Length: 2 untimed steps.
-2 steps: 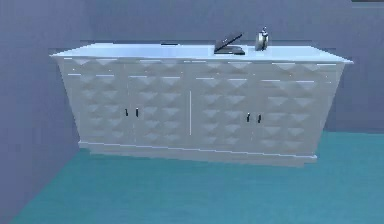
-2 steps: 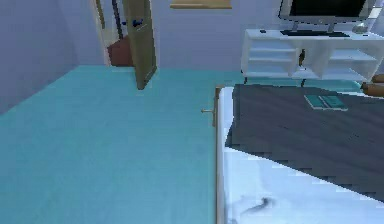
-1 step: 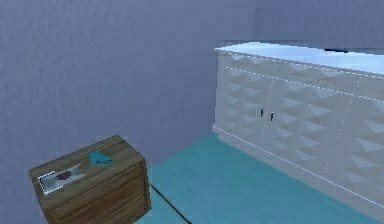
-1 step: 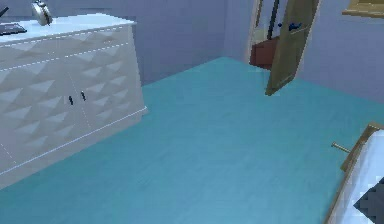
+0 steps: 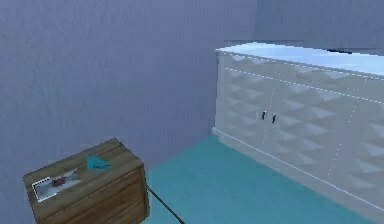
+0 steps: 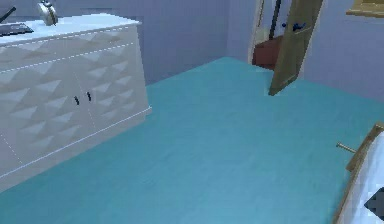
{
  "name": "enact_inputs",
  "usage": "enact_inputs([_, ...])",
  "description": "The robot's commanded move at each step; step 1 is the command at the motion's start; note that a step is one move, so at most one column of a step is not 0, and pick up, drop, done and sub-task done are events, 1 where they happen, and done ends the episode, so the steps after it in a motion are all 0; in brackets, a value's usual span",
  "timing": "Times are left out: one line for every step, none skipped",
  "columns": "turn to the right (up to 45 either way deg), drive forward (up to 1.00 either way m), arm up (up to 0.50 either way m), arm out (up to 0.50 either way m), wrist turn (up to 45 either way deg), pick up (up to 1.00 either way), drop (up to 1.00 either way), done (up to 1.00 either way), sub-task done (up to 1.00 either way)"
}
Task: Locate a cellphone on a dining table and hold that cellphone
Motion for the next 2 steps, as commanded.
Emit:
enact_inputs([45.0, 0.0, 0.0, 0.0, 0.0, 0.0, 0.0, 0.0, 0.0])
enact_inputs([33.0, 0.0, 0.0, 0.0, 0.0, 0.0, 0.0, 0.0, 0.0])
